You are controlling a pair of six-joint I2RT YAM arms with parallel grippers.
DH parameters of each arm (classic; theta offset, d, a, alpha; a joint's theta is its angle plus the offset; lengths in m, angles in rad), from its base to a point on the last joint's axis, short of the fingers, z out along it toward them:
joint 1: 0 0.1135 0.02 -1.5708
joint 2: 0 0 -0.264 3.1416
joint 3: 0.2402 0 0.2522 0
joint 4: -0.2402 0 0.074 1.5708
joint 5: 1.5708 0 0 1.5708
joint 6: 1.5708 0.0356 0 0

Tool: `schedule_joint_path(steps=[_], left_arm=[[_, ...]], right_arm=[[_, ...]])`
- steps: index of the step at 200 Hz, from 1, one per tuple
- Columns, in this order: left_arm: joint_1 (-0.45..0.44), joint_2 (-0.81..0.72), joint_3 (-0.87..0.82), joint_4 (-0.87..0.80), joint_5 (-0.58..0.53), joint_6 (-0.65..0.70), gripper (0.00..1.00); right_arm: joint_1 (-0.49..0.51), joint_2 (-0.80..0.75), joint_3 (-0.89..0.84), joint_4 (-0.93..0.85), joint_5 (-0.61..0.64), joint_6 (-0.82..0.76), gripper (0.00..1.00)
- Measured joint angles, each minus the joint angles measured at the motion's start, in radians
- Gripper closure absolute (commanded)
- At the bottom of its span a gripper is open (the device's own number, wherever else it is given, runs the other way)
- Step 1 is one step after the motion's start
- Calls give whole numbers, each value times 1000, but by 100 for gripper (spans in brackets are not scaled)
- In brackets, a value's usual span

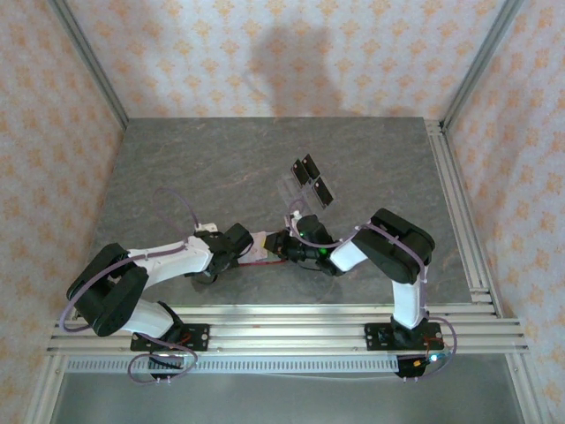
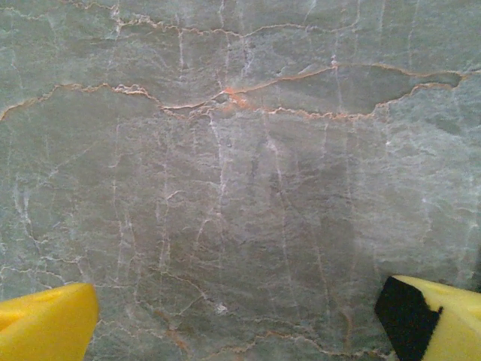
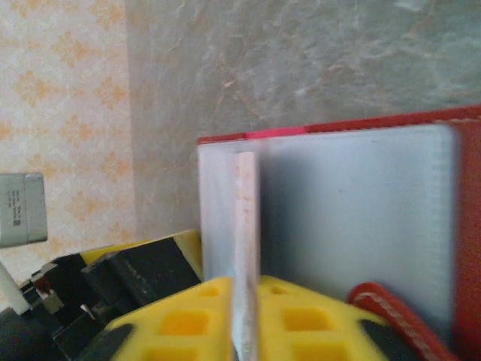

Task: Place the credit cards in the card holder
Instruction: Insert the credit card into the card slot.

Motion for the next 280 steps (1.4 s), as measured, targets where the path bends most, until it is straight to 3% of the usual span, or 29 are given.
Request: schedule_joint_path(steps=[17, 39, 82, 101, 120, 152, 193, 280], left_arm=[[0, 0, -2, 3, 1, 0, 0], [0, -2, -10, 19, 4, 0, 0], [0, -15, -23, 36, 5, 0, 0], [0, -19, -29, 43, 6, 0, 0], [0, -28, -38, 54, 7, 0, 0], [0, -30, -45, 67, 7, 1, 0], [0, -30, -45, 68, 8, 1, 0], [0, -30, -50, 79, 11, 7, 0]], right_arm=[[5, -23, 20, -43, -7, -22, 58], [6, -88, 50, -206, 5, -69, 50], [-3, -185, 180, -609, 46, -211, 47], [-10, -203, 251, -748, 66, -275, 55], [-12, -205, 316, -870, 93, -341, 77], [-12, -185, 414, -1041, 131, -426, 93], [-12, -116, 452, -1140, 150, -487, 99], [-2, -17, 520, -1182, 147, -514, 99]])
